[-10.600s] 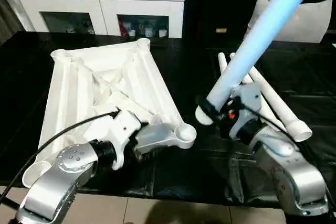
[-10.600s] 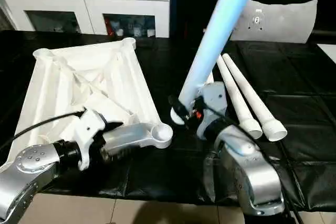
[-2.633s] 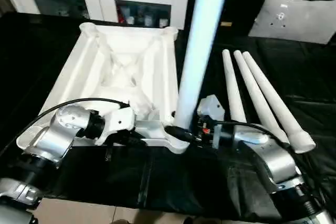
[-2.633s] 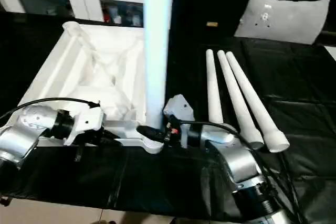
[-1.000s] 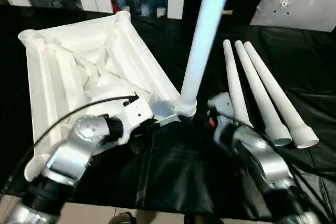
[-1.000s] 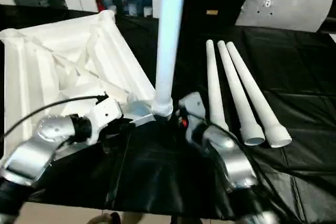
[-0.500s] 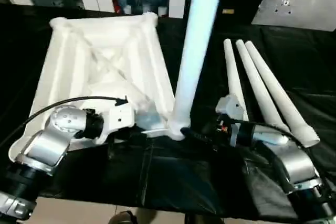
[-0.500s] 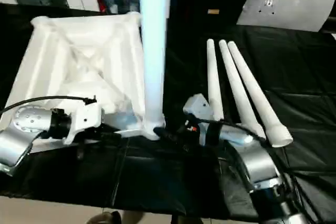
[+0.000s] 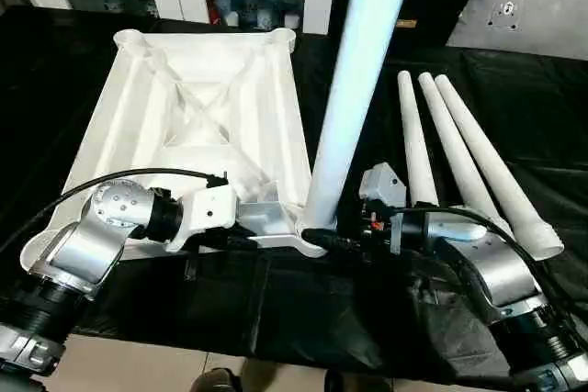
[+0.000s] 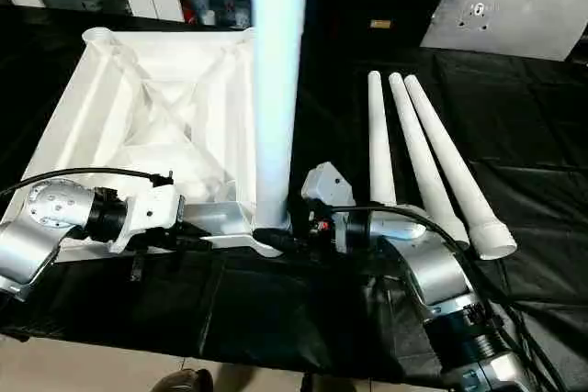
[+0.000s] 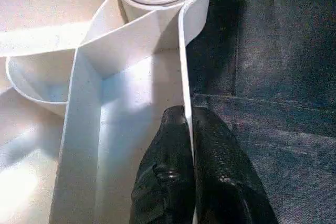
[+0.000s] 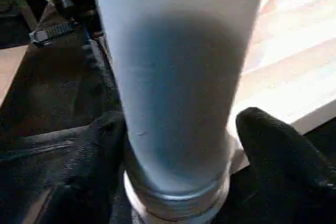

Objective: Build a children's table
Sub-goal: Rotate leg to tighten

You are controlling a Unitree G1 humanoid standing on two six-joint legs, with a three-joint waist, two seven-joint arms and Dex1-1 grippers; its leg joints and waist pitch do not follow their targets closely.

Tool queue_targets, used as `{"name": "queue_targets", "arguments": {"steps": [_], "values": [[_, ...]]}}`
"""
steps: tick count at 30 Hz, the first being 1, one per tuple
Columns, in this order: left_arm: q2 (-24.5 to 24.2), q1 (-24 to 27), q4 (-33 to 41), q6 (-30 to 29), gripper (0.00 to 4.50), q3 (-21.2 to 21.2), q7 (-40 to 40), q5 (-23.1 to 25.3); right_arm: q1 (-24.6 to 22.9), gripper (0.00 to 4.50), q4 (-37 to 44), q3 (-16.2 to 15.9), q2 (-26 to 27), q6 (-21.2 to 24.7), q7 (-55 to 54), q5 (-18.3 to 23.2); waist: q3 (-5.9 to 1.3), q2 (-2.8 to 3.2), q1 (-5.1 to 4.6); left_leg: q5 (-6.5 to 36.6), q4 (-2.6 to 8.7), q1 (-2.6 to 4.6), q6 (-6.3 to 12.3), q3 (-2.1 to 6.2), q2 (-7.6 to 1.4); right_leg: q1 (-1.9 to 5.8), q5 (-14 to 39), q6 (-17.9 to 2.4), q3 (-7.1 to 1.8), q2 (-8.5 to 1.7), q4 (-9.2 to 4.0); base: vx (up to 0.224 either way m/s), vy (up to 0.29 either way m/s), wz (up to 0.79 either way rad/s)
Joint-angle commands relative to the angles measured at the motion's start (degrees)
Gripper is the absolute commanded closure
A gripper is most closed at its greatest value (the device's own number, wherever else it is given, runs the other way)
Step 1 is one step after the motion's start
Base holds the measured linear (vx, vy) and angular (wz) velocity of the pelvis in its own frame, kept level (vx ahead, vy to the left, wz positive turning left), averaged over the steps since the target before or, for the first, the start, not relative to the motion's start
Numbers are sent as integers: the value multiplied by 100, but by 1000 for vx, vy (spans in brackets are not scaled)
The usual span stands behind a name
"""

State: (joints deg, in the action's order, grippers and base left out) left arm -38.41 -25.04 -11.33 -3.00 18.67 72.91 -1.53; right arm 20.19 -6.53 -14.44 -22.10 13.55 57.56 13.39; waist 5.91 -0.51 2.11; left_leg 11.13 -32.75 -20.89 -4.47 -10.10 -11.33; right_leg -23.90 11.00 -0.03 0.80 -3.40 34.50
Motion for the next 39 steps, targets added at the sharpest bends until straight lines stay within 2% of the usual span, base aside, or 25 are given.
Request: {"name": "queue_targets", "arguments": {"steps": [1,4,5,8,14,17,18,20,22,23,24,25,27,29,30,31,32,34,35,37,39], "values": [[-22,14,-21,152,450,275,263,126,45,125,-86,-74,-3,30,77,33,-369,37,-11,390,309,73,356,-32,-124,332,-347,-1672,-185,-294,-227,0,0,0],[-26,1,-59,174,450,273,279,121,47,134,-125,-81,13,51,122,50,-368,40,-9,353,304,63,364,-28,-124,338,-391,-1681,-185,-293,-217,0,0,0],[-27,-1,-69,182,450,272,282,121,42,157,-128,-85,14,54,134,48,-368,40,-8,366,304,68,364,-30,-125,333,-378,-1679,-184,-291,-221,0,0,0],[-28,1,-75,181,450,267,289,116,15,169,-123,-84,34,84,152,71,-361,40,-9,466,309,67,326,-28,-128,329,-209,-1663,-186,-295,-232,0,0,0],[-18,30,-40,132,450,253,300,70,-91,176,-88,-126,101,183,197,139,-353,37,-7,579,310,68,266,-27,-128,320,-10,-1624,-191,-299,-243,0,0,0],[49,88,77,-47,450,163,192,-44,-243,176,-3,-182,198,345,83,171,-353,44,-6,615,314,61,227,-23,-128,320,77,-1607,-191,-299,-244,0,0,0],[147,136,222,-290,450,64,-82,-63,-316,176,-41,-182,351,363,-231,68,-348,65,2,651,322,63,204,-16,-131,312,124,-1603,-189,-302,-249,0,0,0],[230,172,340,-460,450,1,-316,-44,-340,176,-104,-161,491,405,-533,-28,-337,51,-11,726,332,65,160,-16,-135,307,214,-1594,-188,-300,-269,0,0,0],[433,264,695,-968,450,-130,-884,60,-354,177,-254,-113,843,588,-1258,-248,-292,63,-48,1016,377,52,0,-8,-137,299,729,-1498,-192,-308,-316,0,0,0],[659,384,1129,-1522,450,-237,-1302,44,-351,177,-329,-1,1213,720,-1764,-238,-275,59,-56,1135,396,49,-51,5,-133,297,1003,-1438,-191,-314,-342,0,0,0],[720,412,1221,-1638,450,-264,-1401,36,-348,177,-344,25,1296,748,-1869,-227,-249,60,-96,1444,423,50,-208,41,-123,276,1840,-1226,-191,-337,-403,0,0,0],[1069,560,1658,-2144,450,-352,-1882,31,-274,177,-471,175,1759,785,-2347,-126,-253,63,-106,1510,430,50,-232,48,-116,276,2051,-1133,-190,-334,-422,0,0,0],[1359,638,1871,-2404,450,-362,-2289,193,-157,177,-663,296,2097,820,-2745,-92,-245,48,-190,1626,438,37,-262,62,-133,235,2232,-1054,-200,-330,-452,0,0,0],[1593,697,2013,-2612,450,-329,-2592,321,-58,178,-843,374,2315,816,-3114,-214,-262,59,-203,1587,412,59,-228,50,-118,205,2146,-1013,-215,-310,-471,0,0,0],[1863,741,2118,-2797,450,-316,-2884,405,10,178,-990,401,2448,780,-3336,-287,-261,17,-203,1518,414,43,-190,46,-107,208,2002,-1006,-208,-284,-467,0,0,0],[2121,776,2210,-2965,450,-293,-3147,473,80,178,-1136,420,2560,726,-3575,-382,-250,42,-207,1530,414,51,-194,36,-124,185,1908,-1019,-208,-275,-463,0,0,0],[2184,781,2227,-3004,450,-289,-3210,487,101,178,-1174,424,2585,712,-3631,-404,-249,12,-202,1577,402,59,-173,30,-110,183,1978,-969,-205,-267,-475,0,0,0],[2261,780,2272,-3093,450,-265,-3301,509,121,178,-1219,455,2628,685,-3725,-438,-262,20,-175,1483,412,27,-146,40,-97,203,1872,-872,-203,-262,-464,0,0,0],[2287,762,2286,-3130,450,-227,-3339,523,123,178,-1246,515,2646,640,-3760,-438,-263,-15,-172,1440,409,31,-122,33,-101,190,1754,-853,-202,-254,-455,0,0,0],[2267,740,2300,-3169,450,-184,-3378,562,113,122,-1249,626,2671,625,-3779,-406,-272,-6,-168,1338,406,24,-106,27,-98,201,1502,-883,-202,-248,-440,0,0,0],[2163,717,2277,-3200,450,-197,-3339,611,115,106,-1246,758,2647,588,-3775,-388,-282,9,-170,1226,401,20,-82,22,-99,211,1201,-944,-202,-244,-416,0,0,0]]}}
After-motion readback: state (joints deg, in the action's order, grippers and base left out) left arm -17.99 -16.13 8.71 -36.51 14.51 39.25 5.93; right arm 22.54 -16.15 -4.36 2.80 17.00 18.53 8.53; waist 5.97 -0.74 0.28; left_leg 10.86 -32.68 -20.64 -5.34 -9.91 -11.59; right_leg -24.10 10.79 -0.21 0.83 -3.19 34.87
